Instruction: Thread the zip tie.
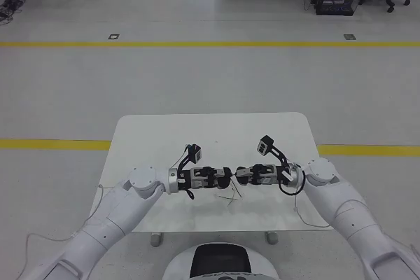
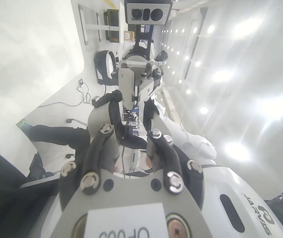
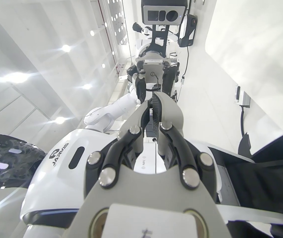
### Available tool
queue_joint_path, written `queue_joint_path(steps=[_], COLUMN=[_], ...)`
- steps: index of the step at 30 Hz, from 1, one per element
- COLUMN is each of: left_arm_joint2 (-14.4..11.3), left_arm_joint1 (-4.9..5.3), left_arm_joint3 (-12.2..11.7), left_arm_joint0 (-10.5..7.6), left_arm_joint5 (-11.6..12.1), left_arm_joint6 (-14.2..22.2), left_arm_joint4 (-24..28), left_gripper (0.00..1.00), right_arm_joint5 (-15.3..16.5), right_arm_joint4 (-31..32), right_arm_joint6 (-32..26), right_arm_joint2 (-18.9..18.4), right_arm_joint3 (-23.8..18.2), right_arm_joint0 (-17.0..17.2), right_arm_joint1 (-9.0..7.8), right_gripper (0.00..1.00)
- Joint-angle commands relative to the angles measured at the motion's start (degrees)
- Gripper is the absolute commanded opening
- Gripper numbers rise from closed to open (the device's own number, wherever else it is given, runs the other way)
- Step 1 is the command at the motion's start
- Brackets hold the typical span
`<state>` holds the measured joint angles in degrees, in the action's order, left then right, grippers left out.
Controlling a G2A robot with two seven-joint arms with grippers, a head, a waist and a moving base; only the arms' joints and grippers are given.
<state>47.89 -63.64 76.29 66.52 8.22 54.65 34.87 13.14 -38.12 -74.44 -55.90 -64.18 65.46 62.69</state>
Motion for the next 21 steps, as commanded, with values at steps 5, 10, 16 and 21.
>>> queue_joint_path(steps=[5, 10, 16, 21], left_arm_joint2=[-0.1, -0.19, -0.32, -0.39], left_arm_joint1=[-0.01, -0.01, -0.05, -0.05], left_arm_joint3=[-0.09, -0.12, -0.28, -0.34], left_arm_joint0=[-0.09, -0.19, -0.31, -0.37], left_arm_joint5=[0.04, 0.03, 0.21, 0.23], left_arm_joint6=[0.03, 0.1, 0.07, 0.02], left_arm_joint4=[0.09, 0.09, 0.26, 0.17], left_gripper=[0.18, 0.17, 0.15, 0.14], right_arm_joint5=[0.18, -0.17, -1.22, -1.26], right_arm_joint4=[-0.33, 0.45, 1.89, 2.04], right_arm_joint6=[1.44, 1.48, 1.36, 1.08], right_arm_joint2=[-0.31, -0.06, 0.43, 0.46], right_arm_joint3=[0.36, 0.18, 0.53, 0.6], right_arm_joint0=[0.18, 0.19, -0.14, -0.17], right_arm_joint1=[0.19, 0.33, 0.47, 0.57], right_gripper=[0.0, 0.0, 0.0, 0.0])
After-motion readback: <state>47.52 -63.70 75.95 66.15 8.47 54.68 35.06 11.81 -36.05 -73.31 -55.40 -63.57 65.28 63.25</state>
